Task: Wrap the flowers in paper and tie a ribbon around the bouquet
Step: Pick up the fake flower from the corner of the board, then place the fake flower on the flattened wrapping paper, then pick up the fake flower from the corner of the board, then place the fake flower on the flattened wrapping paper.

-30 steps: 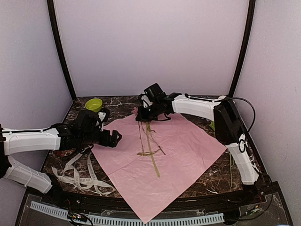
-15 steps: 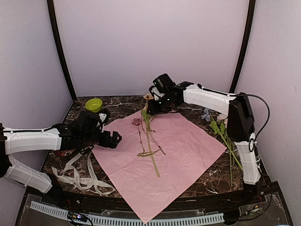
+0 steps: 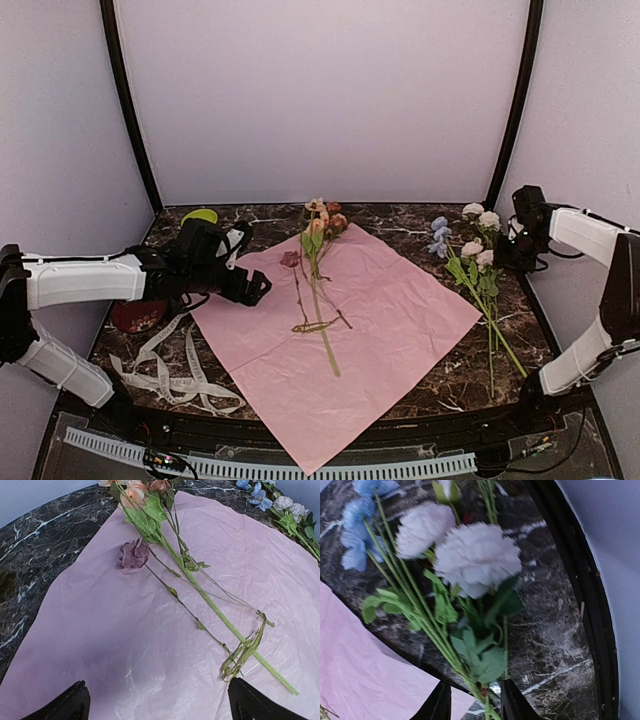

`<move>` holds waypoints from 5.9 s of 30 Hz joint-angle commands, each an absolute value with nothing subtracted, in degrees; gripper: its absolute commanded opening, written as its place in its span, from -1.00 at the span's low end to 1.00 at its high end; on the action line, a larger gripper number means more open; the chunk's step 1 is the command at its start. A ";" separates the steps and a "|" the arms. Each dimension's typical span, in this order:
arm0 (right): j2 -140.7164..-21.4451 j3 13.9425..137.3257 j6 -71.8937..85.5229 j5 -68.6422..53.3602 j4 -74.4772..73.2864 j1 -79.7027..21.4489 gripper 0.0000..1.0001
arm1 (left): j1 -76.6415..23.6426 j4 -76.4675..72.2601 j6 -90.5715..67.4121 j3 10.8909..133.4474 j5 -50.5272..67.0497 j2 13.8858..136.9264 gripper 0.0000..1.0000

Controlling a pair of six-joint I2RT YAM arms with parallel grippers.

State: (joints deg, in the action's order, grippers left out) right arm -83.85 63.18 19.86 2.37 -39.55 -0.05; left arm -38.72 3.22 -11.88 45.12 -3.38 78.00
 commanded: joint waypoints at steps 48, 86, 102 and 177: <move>-77.34 57.56 16.02 7.70 -41.11 2.40 -1.00 | -35.60 10.75 -1.23 59.00 6.41 87.06 0.98; -124.27 94.23 39.12 -13.29 -12.18 -39.48 -0.62 | -31.51 11.76 -2.55 60.01 9.30 88.60 0.98; -96.68 77.47 26.42 6.48 -38.47 -25.10 -0.02 | -31.50 11.62 -2.46 59.87 9.10 88.68 0.98; -77.80 56.72 44.19 -9.86 9.62 -30.86 -1.00 | -31.45 11.81 -1.55 59.60 7.50 88.90 0.97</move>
State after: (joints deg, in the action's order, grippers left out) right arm -69.14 56.53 30.06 -9.28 0.23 -21.02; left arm -31.70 11.07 -2.13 59.11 6.87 89.86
